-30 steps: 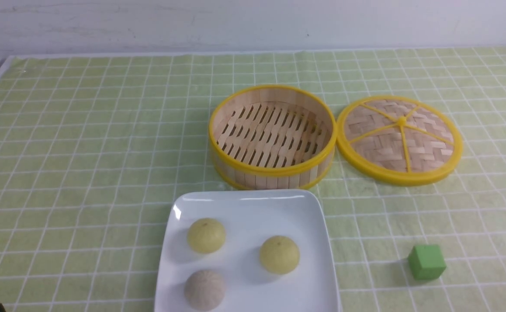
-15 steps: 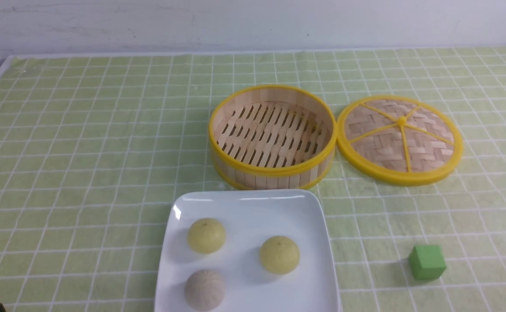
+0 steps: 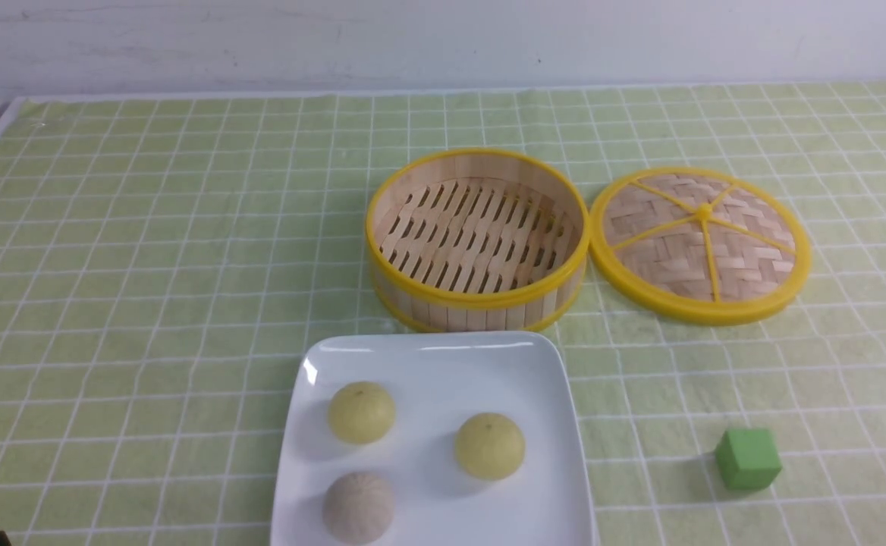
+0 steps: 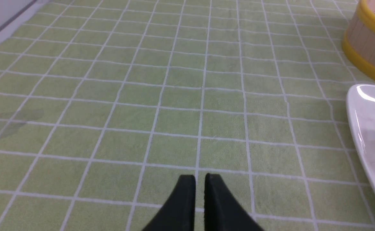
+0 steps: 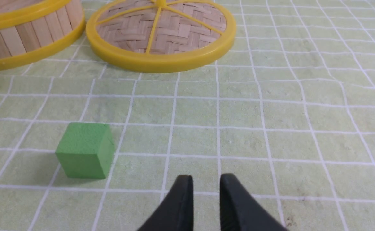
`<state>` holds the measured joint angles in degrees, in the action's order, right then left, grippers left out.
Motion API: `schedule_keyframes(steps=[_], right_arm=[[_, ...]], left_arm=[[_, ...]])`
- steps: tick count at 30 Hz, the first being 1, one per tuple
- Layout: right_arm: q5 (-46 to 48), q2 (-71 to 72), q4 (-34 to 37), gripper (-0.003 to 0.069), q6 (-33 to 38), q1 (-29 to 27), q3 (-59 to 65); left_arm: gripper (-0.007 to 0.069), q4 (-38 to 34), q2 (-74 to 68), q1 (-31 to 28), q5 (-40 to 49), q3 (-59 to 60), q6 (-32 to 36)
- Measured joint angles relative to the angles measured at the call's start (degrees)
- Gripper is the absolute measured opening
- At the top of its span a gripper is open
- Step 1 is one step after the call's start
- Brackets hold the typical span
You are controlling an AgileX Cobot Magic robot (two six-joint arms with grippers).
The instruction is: Put the steamed buns into the plate on the green tablecloth.
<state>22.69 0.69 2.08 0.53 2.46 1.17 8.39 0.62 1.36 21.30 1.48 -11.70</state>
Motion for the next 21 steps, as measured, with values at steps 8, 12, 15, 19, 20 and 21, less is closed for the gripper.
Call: schedule_keyframes(steps=[8, 12, 15, 19, 20, 21], right_arm=[[0.0, 0.0, 0.0, 0.0162, 0.0, 0.0, 0.0], [0.0, 0.0, 0.0, 0.0167, 0.0, 0.0, 0.0], [0.0, 0.0, 0.0, 0.0171, 0.0, 0.0, 0.0], [0.0, 0.0, 0.0, 0.0178, 0.0, 0.0, 0.0], [0.0, 0.0, 0.0, 0.018, 0.0, 0.0, 0.0], [0.0, 0.0, 0.0, 0.0181, 0.0, 0.0, 0.0]], left_arm=[[0.0087, 0.0, 0.0, 0.0, 0.0, 0.0, 0.0], [0.0089, 0.0, 0.0, 0.0, 0.0, 0.0, 0.0], [0.0089, 0.0, 0.0, 0.0, 0.0, 0.0, 0.0], [0.009, 0.0, 0.0, 0.0, 0.0, 0.0, 0.0], [0.009, 0.0, 0.0, 0.0, 0.0, 0.0, 0.0], [0.009, 0.0, 0.0, 0.0, 0.0, 0.0, 0.0]])
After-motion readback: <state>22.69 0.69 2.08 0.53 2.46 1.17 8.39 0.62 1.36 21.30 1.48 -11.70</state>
